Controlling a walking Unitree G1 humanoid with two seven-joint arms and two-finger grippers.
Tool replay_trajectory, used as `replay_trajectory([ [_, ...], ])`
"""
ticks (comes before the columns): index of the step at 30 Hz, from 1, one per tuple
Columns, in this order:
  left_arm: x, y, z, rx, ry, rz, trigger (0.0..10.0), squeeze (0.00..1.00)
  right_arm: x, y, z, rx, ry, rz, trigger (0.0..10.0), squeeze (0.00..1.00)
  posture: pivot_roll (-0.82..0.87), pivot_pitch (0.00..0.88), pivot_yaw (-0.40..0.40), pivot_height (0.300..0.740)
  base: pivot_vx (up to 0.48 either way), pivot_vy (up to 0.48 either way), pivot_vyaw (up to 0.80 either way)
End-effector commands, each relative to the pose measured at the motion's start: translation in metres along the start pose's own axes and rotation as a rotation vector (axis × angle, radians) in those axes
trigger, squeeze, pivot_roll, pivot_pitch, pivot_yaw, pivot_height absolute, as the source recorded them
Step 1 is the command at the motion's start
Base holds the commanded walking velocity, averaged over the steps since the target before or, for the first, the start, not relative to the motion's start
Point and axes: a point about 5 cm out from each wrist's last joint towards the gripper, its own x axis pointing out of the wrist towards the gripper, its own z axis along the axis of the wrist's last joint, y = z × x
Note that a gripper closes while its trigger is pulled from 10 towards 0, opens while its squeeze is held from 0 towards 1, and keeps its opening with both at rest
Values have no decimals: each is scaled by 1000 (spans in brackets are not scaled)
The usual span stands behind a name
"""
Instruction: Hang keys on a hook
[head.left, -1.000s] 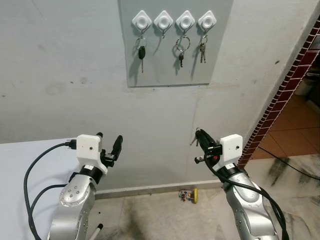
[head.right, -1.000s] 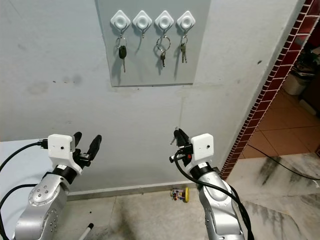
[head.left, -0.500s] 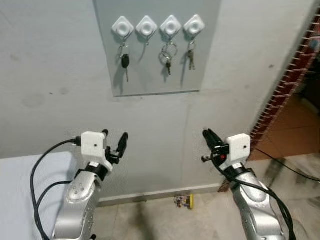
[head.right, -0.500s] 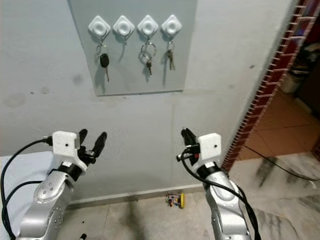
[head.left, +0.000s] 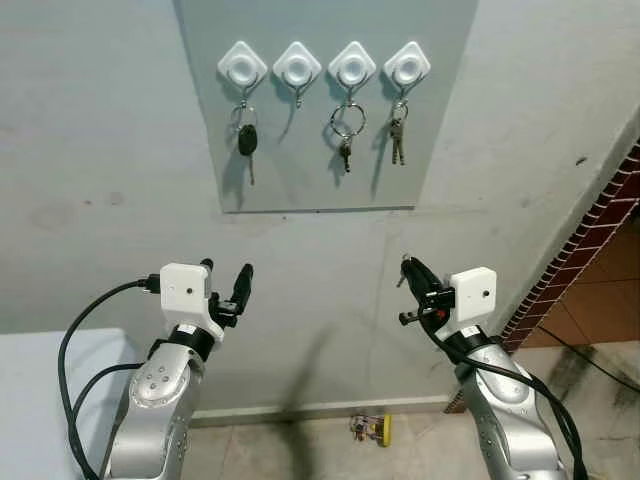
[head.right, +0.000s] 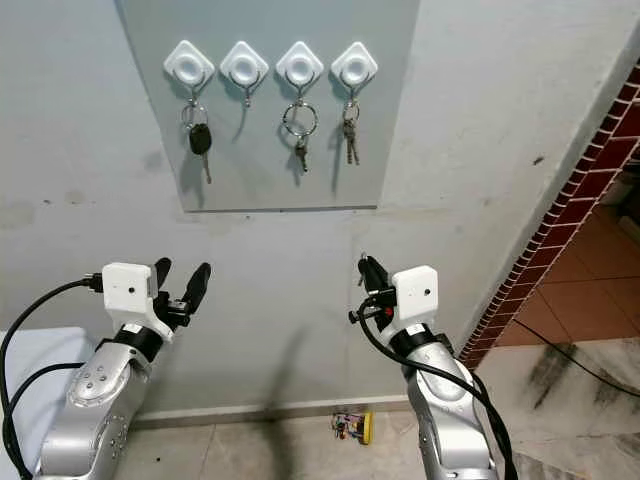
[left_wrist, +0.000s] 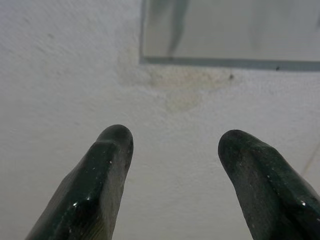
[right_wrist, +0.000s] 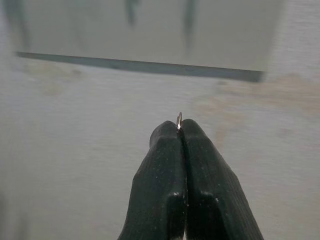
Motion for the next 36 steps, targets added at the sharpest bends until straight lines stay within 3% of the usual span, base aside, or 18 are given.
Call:
replay_trajectory([
  [1,2,-3,13,41,-43,-55,10000,0,3,2,6,3,-18,39,10000,0,-126,14,19,740,0,0,0],
  [6,3,-12,21,70,-69,-125,10000,0,6,3,12,15,-35,77,10000,0,-120,17,17,740,0,0,0],
  [9,6,-25,39,86,-143,-229,10000,0,15,3,25,20,-71,110,10000,0,-118,18,17,740,0,0,0],
  [16,15,-30,54,85,-182,-250,10000,0,27,5,38,10,-115,137,10000,0,-110,24,13,740,0,0,0],
  [18,25,-35,87,100,-291,-309,10000,0,56,13,67,2,-208,201,10000,0,-110,34,9,740,0,0,0],
  [20,27,-35,93,106,-312,-316,10000,0,62,16,73,1,-227,217,10000,0,-108,37,7,740,0,0,0],
  [27,30,-38,108,117,-348,-332,10000,0,80,25,92,10,-282,272,10000,0,-95,42,0,740,0,0,0],
  [36,32,-38,112,115,-350,-347,10000,0,97,32,107,41,-323,322,10000,0,-89,42,-2,740,0,0,0],
])
